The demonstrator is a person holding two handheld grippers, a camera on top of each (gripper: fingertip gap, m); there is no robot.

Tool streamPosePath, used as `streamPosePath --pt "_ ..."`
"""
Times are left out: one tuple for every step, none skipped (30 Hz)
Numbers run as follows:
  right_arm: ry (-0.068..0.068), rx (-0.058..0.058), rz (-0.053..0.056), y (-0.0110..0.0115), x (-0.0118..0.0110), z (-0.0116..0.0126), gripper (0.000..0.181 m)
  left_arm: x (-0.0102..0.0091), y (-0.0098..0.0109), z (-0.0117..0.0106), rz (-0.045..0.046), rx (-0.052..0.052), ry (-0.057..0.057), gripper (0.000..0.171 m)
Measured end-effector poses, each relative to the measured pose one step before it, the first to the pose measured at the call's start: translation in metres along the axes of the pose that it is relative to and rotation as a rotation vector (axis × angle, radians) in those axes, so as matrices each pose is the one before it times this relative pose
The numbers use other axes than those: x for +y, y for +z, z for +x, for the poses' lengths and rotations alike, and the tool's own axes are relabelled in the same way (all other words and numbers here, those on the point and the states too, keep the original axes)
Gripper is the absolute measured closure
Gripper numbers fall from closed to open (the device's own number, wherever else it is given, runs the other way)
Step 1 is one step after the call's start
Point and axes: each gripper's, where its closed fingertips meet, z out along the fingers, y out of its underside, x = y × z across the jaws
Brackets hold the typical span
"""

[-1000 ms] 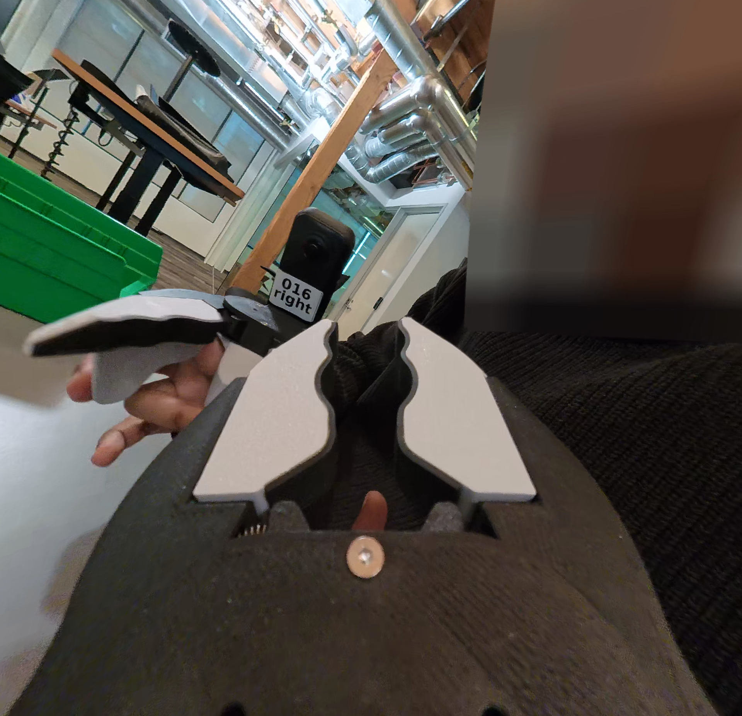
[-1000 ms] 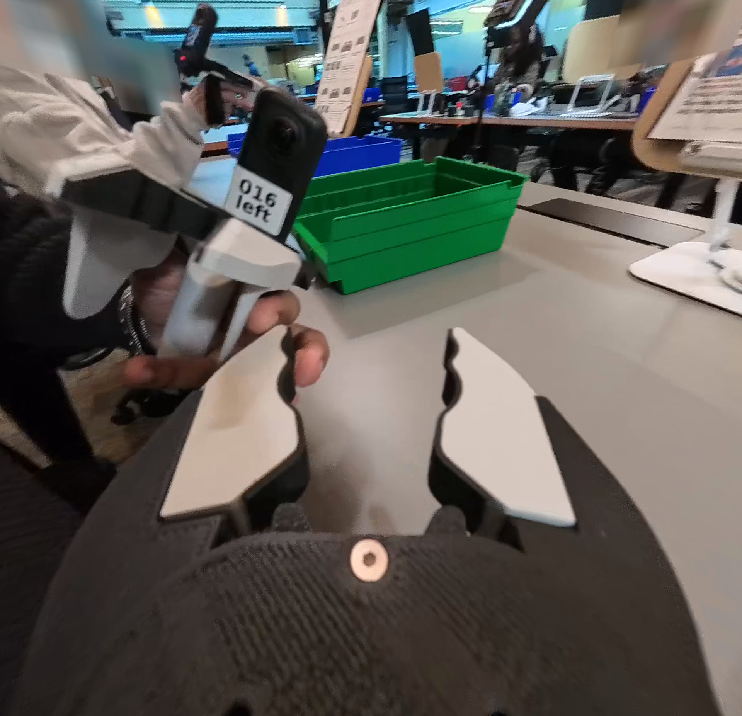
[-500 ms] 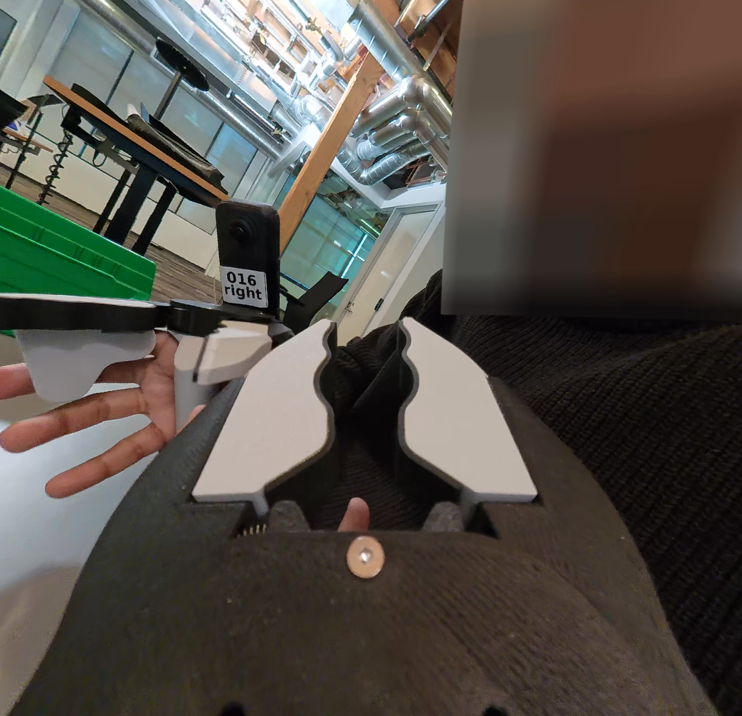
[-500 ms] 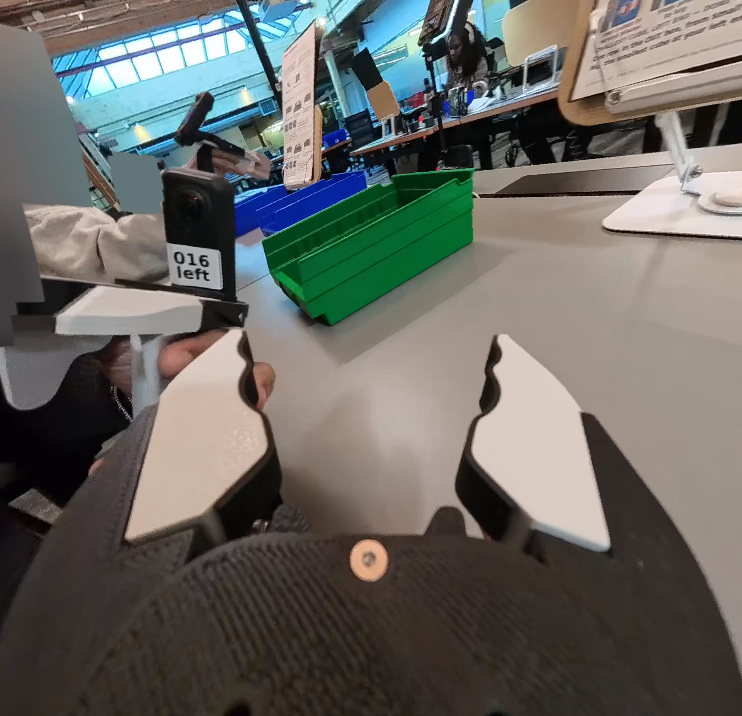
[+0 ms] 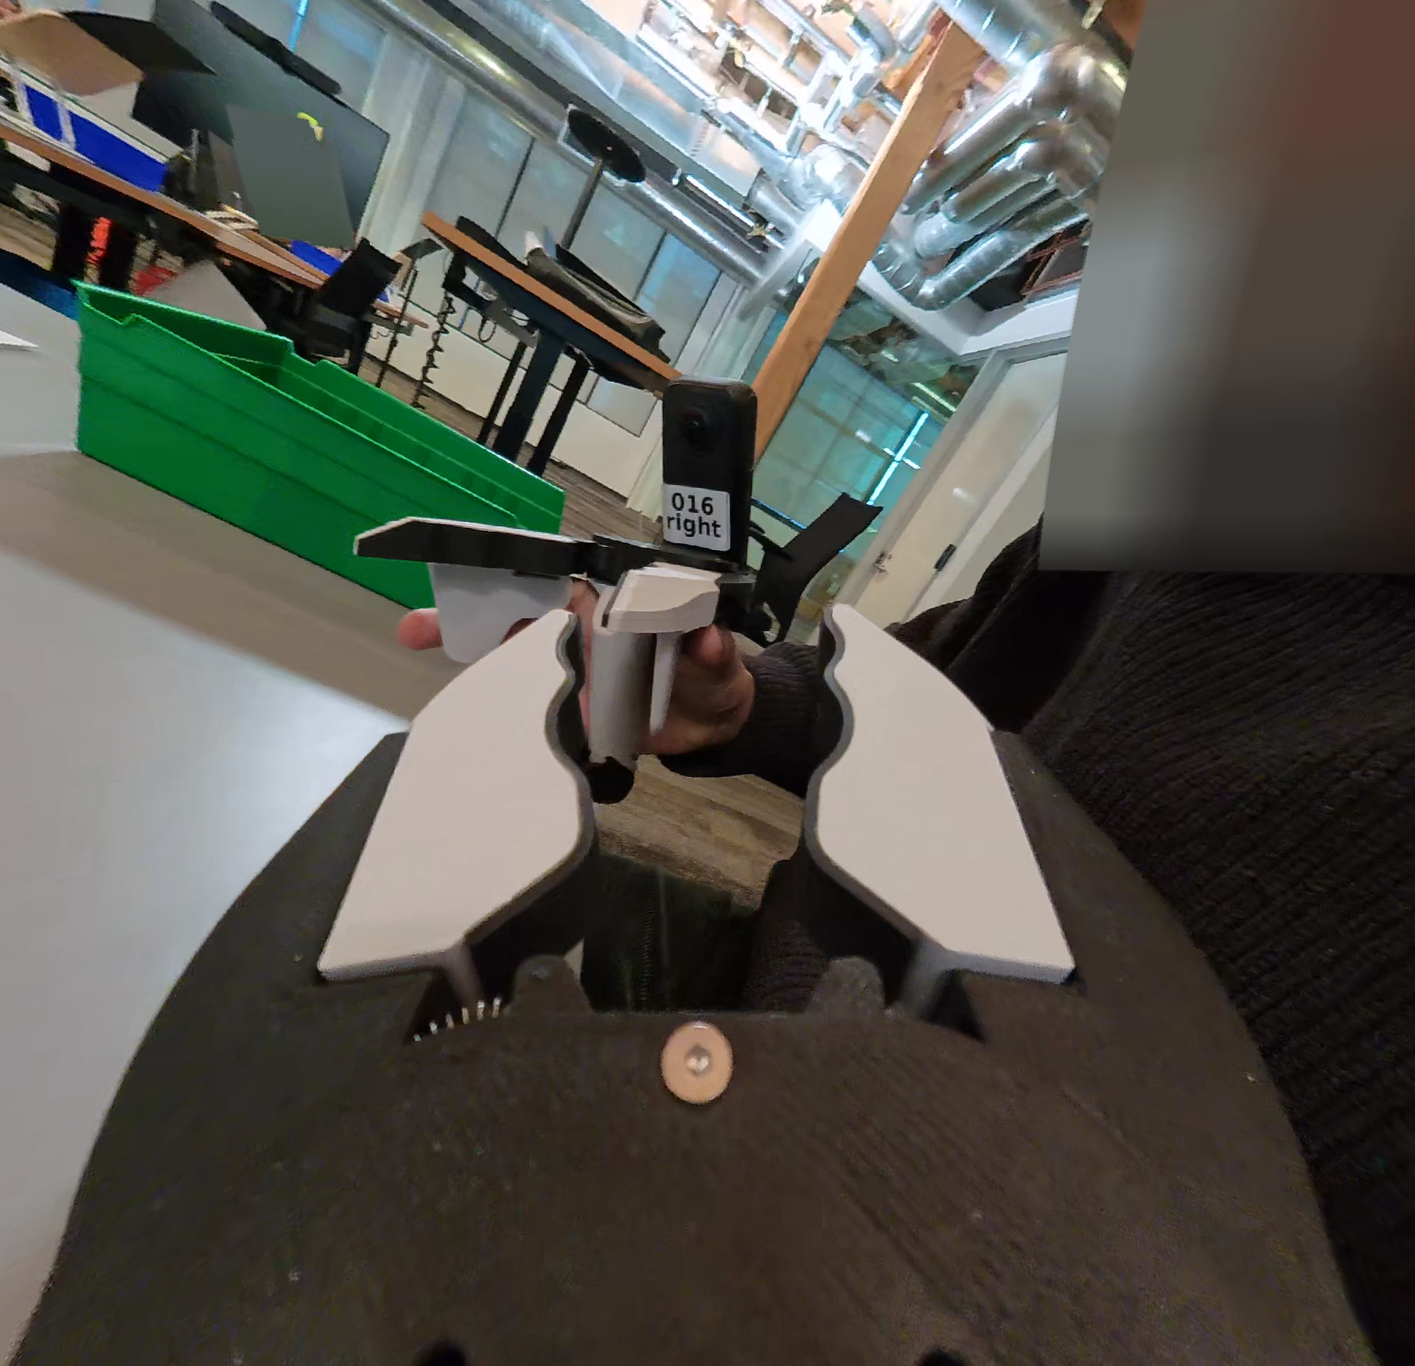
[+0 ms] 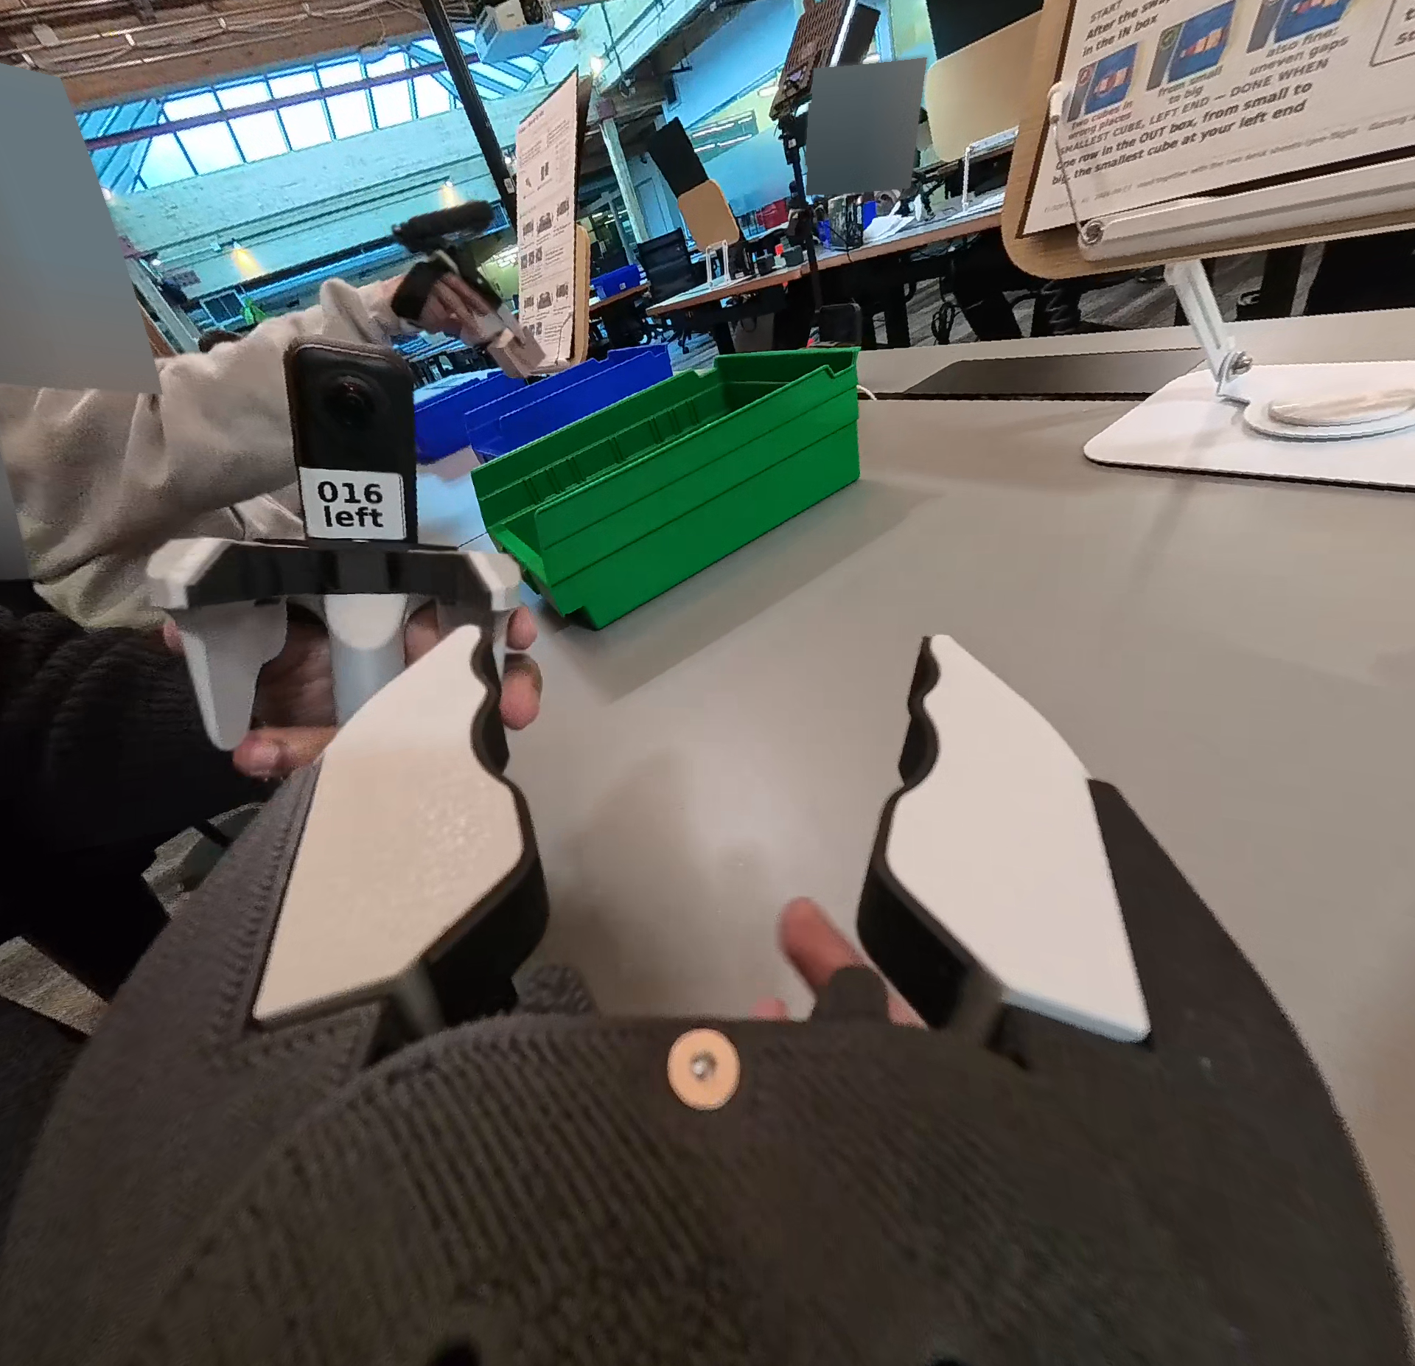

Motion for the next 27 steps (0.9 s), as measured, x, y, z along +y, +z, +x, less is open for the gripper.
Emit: streamPosePath --pt "-0.0009 -0.0011 -0.0040 -0.00009 0.00050 -0.00005 0.078 -0.00045 -0.00053 -0.00223 0.00111 -0.0157 0.0139 0.112" --pt "0.0009 -0.0026 -0.0030 -0.00002 0.00037 -0.00036 0.079 -0.00010 -0.00048 -0.00211 0.00073 -0.0163 0.0153 0.112" --pt "0.0001 -0.0010 -0.0037 -0.00019 0.00034 -0.00006 0.080 0.00040 -0.00047 -0.00198 -0.00260 -0.0142 0.0146 0.112" --pt "-0.0001 0.0043 -0.0032 -0.00036 0.00011 0.00055 0.081 0.00045 -0.00014 -0.00171 -0.00478 -0.0131 0.0128 0.112" --pt "-0.0007 0.0013 0.0013 -0.00056 -0.00064 0.00016 0.083 0.00013 -0.00006 -0.00117 -0.00250 -0.0113 0.0118 0.111" --pt "-0.0001 0.0000 0.0015 -0.00069 -0.00080 0.00009 0.085 -0.00018 -0.00011 -0.00111 -0.00172 -0.0116 0.0116 0.110" --pt "0.0007 0.0019 0.0013 -0.00093 -0.00098 0.00026 0.086 -0.00042 -0.00001 -0.00143 -0.00004 -0.0144 0.0111 0.109" --pt "-0.0008 0.0000 0.0007 -0.00086 -0.00107 -0.00001 0.088 -0.00008 -0.00010 -0.00120 -0.00168 -0.0126 0.0113 0.109" --pt "-0.0052 0.0018 -0.0002 -0.00055 -0.00087 0.00022 0.089 0.00009 -0.00005 -0.00117 -0.00264 -0.0112 0.0109 0.109" --pt "-0.0098 0.0041 0.0001 -0.00061 -0.00063 0.00028 0.090 0.00010 -0.00001 -0.00097 -0.00185 -0.0093 0.0087 0.109" --pt "-0.0113 0.0060 0.0030 -0.00053 -0.00089 0.00023 0.090 0.00011 -0.00005 -0.00102 -0.00131 -0.0092 0.0056 0.108" --pt "-0.0130 0.0076 0.0061 -0.00066 -0.00130 0.00019 0.091 -0.00035 -0.00006 -0.00070 0.00140 -0.0082 0.0042 0.107" --pt "-0.0162 0.0140 0.0065 -0.00061 -0.00151 0.00092 0.091 -0.00062 -0.00001 -0.00060 0.00268 -0.0071 0.0021 0.107" --pt "-0.0204 0.0158 0.0053 -0.00065 -0.00138 0.00098 0.091 -0.00086 -0.00022 -0.00032 0.00383 -0.0062 0.0018 0.107" --pt "-0.0216 0.0185 0.0016 -0.00057 -0.00108 0.00148 0.091 -0.00082 -0.00028 0.00004 0.00428 -0.0031 0.0025 0.108" --pt "-0.0206 0.0165 0.0001 -0.00071 -0.00101 0.00107 0.092 -0.00036 -0.00012 0.00025 0.00139 -0.0003 0.0018 0.109" --pt "-0.0163 0.0142 0.0037 -0.00083 -0.00157 0.00085 0.093 0.00010 0.00004 0.00041 -0.00113 0.0007 0.0005 0.109" --pt "-0.0109 0.0110 0.0080 -0.00098 -0.00212 0.00056 0.094 0.00034 0.00020 0.00013 -0.00185 -0.0006 -0.0015 0.108" --pt "-0.0077 0.0101 0.0084 -0.00088 -0.00215 0.00056 0.095 0.00009 0.00029 -0.00002 0.00045 -0.0016 -0.0028 0.108" --pt "-0.0073 0.0013 0.0057 -0.00055 -0.00155 -0.00051 0.096 0.00015 0.00017 0.00004 -0.00077 -0.0002 -0.0040 0.108" --pt "-0.0070 0.0002 0.0025 -0.00038 -0.00087 -0.00051 0.096 -0.00005 0.00013 0.00010 0.00055 0.0006 -0.0035 0.108" --pt "-0.0070 0.0052 0.0048 -0.00040 -0.00097 0.00007 0.096 -0.00014 0.00010 0.00000 0.00092 0.0003 -0.0037 0.107" --pt "-0.0097 0.0057 0.0044 -0.00042 -0.00090 0.00004 0.096 0.00002 -0.00011 -0.00008 -0.00025 0.0008 -0.0041 0.107" --pt "-0.0145 0.0006 0.0021 -0.00026 -0.00057 -0.00066 0.097 -0.00019 0.00003 0.00000 0.00011 0.0021 -0.0050 0.107" --pt "-0.0156 0.0002 -0.0027 0.00011 0.00014 -0.00087 0.097 -0.00006 -0.00003 -0.00015 -0.00047 0.0005 -0.0038 0.107" --pt "-0.0129 0.0025 -0.0021 0.00025 0.00012 -0.00065 0.097 -0.00010 -0.00010 -0.00026 0.00057 -0.0020 -0.0001 0.108" --pt "-0.0080 -0.0016 -0.0008 0.00012 0.00011 -0.00114 0.096 0.00028 0.00007 -0.00017 -0.00204 -0.0007 0.0004 0.107"
